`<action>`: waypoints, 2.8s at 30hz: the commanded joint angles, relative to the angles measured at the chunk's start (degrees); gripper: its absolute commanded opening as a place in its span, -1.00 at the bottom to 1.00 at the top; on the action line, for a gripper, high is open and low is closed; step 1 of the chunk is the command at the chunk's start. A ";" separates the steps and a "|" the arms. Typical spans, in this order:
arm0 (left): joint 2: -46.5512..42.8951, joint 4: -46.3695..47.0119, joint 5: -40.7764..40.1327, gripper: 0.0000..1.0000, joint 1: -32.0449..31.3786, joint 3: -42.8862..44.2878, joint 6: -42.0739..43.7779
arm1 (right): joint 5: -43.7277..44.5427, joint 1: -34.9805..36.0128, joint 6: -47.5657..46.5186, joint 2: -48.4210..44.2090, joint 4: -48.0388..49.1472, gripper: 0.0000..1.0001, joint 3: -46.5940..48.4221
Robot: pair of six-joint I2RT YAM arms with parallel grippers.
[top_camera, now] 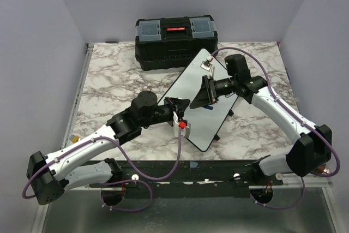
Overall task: Write a sentence on the whiteboard
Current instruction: Pass from the left arm to the right, then pass from the right arm to the left
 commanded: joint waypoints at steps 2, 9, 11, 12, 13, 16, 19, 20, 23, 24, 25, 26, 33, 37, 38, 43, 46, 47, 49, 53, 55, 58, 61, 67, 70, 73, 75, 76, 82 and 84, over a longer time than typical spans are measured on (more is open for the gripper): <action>-0.06 -2.60 7.71 -1.00 1.30 2.76 4.40 | -1.65 1.17 -0.18 0.70 1.36 -0.15 -1.23; 0.47 -3.37 10.73 -1.00 1.53 3.48 5.83 | -2.45 2.01 0.70 1.05 3.10 -0.61 -1.57; 1.00 -2.51 10.83 -1.00 1.53 3.76 5.86 | -3.09 2.39 1.39 1.20 4.26 -0.82 -1.92; 1.31 -1.37 10.26 -1.00 1.53 3.69 5.34 | -3.09 2.41 1.66 1.25 4.68 -0.94 -2.10; 1.58 -0.57 9.75 -1.00 1.53 3.76 4.73 | -3.01 2.44 1.85 1.18 4.84 -0.99 -2.17; 1.67 4.31 6.70 -0.67 1.53 3.08 1.40 | -1.47 2.50 1.74 0.72 4.71 -0.99 -2.20; 0.66 10.12 2.05 -0.03 1.52 0.31 -0.53 | 5.77 2.50 1.36 -0.23 2.66 -0.99 -1.07; 0.14 11.33 0.95 0.18 1.53 -0.11 -1.86 | 8.23 2.48 1.34 -0.52 2.15 -0.99 -0.73; -1.07 14.55 -3.12 0.90 1.66 -1.02 -7.05 | 13.99 2.50 2.49 -1.44 2.23 -0.99 -0.27; -1.70 15.03 -4.02 0.97 1.74 -1.38 -8.17 | 15.74 2.49 3.12 -1.78 2.52 -0.99 -0.18; -2.15 15.85 -4.93 0.97 1.86 -1.83 -9.54 | 18.51 2.46 3.88 -2.14 2.86 -0.99 0.03; -2.83 16.46 -5.65 0.97 2.01 -2.10 -11.30 | 21.58 2.48 4.58 -2.55 2.92 -0.99 0.36; -6.53 26.48 -17.84 0.97 3.27 -3.37 -28.85 | 34.14 2.50 12.89 -8.63 17.34 -0.99 -4.71; -5.78 23.88 -28.62 0.97 3.42 2.49 -41.90 | 36.04 2.50 17.55 -11.58 32.55 -0.99 -9.33; -5.58 22.00 -28.78 0.97 3.53 3.71 -44.00 | 36.33 2.50 18.83 -12.15 36.27 -0.99 -10.45; -7.16 21.35 -22.36 0.97 5.34 4.97 -60.30 | 38.19 2.50 25.32 -13.44 57.22 -0.99 -17.16; -8.23 19.42 -17.62 0.97 6.90 6.13 -69.65 | 40.47 2.49 28.36 -13.75 68.14 -0.99 -20.86; -8.45 18.80 -14.90 0.97 7.45 6.56 -72.34 | 41.12 2.50 28.99 -13.78 71.04 -0.99 -21.73; -8.40 16.78 -11.66 0.97 8.98 8.04 -76.77 | 42.29 2.48 30.05 -13.70 77.12 -0.99 -23.57; -6.42 12.16 -1.60 0.97 13.05 12.05 -87.18 | 43.07 2.50 31.23 -12.67 87.07 -0.99 -25.07; -4.99 13.59 5.19 0.96 15.04 12.48 -91.66 | 41.96 2.43 31.53 -11.59 90.27 -0.99 -24.40; -1.58 16.83 13.92 0.85 17.38 13.16 -97.29 | 41.13 2.50 32.59 -10.36 96.27 -0.99 -24.34; 2.09 19.53 19.06 0.68 18.41 13.76 -100.43 | 40.86 2.44 33.89 -9.36 102.06 -0.99 -24.68; 7.21 27.60 24.48 0.52 18.33 13.16 -104.29 | 44.52 2.50 39.24 -6.34 116.84 -0.99 -28.11; 9.03 29.93 26.13 0.45 18.03 13.55 -105.71 | 45.62 2.50 40.47 -5.38 120.20 -0.99 -28.87; 10.38 31.12 26.27 0.42 17.04 13.81 -105.97 | 45.68 2.49 39.79 -5.54 118.26 -0.98 -28.49; 11.48 30.30 25.91 0.38 16.13 14.53 -105.30 | 45.39 2.50 40.02 -5.28 117.84 -0.99 -28.02; 11.94 30.12 25.43 0.35 15.84 14.65 -105.11 | 45.26 2.50 40.12 -5.13 117.87 -0.99 -27.87; 14.94 27.92 24.79 0.20 15.09 17.08 -103.45 | 44.50 2.48 43.83 -3.95 116.59 -0.98 -26.33; 15.77 28.02 24.68 0.19 14.59 17.96 -103.22 | 43.90 2.48 45.33 -3.28 117.13 -0.99 -25.74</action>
